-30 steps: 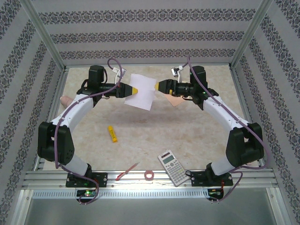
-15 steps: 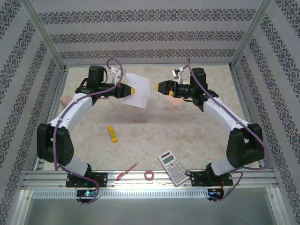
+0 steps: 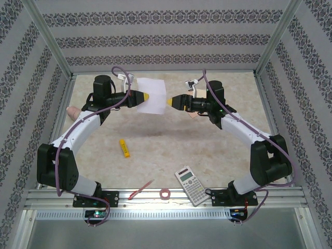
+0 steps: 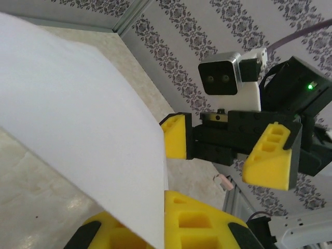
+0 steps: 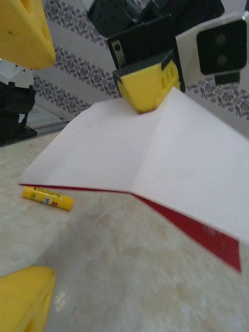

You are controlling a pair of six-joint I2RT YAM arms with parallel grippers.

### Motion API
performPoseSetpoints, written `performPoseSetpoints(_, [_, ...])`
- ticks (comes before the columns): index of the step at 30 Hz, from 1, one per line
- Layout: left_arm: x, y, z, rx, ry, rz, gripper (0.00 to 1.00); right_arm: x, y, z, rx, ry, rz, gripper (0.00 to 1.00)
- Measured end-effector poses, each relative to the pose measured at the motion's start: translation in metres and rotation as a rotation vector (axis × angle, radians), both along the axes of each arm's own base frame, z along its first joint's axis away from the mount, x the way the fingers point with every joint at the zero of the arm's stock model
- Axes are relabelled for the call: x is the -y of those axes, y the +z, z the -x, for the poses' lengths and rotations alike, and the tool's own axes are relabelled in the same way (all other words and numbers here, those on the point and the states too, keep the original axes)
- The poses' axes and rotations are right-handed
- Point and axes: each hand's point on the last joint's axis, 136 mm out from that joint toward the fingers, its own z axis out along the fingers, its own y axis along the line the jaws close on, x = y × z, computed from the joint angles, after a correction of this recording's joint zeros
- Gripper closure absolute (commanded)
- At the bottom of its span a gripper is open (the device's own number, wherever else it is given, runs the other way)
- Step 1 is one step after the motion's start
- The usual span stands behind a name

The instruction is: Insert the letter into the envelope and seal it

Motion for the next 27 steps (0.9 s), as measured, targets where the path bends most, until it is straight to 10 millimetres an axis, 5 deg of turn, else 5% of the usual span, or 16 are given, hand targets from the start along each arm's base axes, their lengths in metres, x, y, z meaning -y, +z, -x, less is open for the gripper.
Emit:
performPoseSetpoints(11, [0.005, 0.022, 0.000, 0.016, -0.020, 0.094, 1.00, -0.012, 0.001, -0.009, 0.007, 0.031, -0.031, 0.05])
performPoseSetpoints(23, [0.009, 0.008, 0.000, -0.030, -0.028, 0.104, 1.00, -0.019, 0.014, -0.017, 0.014, 0.068, -0.085, 0.13])
performPoseSetpoints(27, [0.009, 0.009, -0.002, -0.024, -0.028, 0.109, 1.00, -0.020, 0.012, -0.018, -0.006, 0.070, -0.093, 0.25])
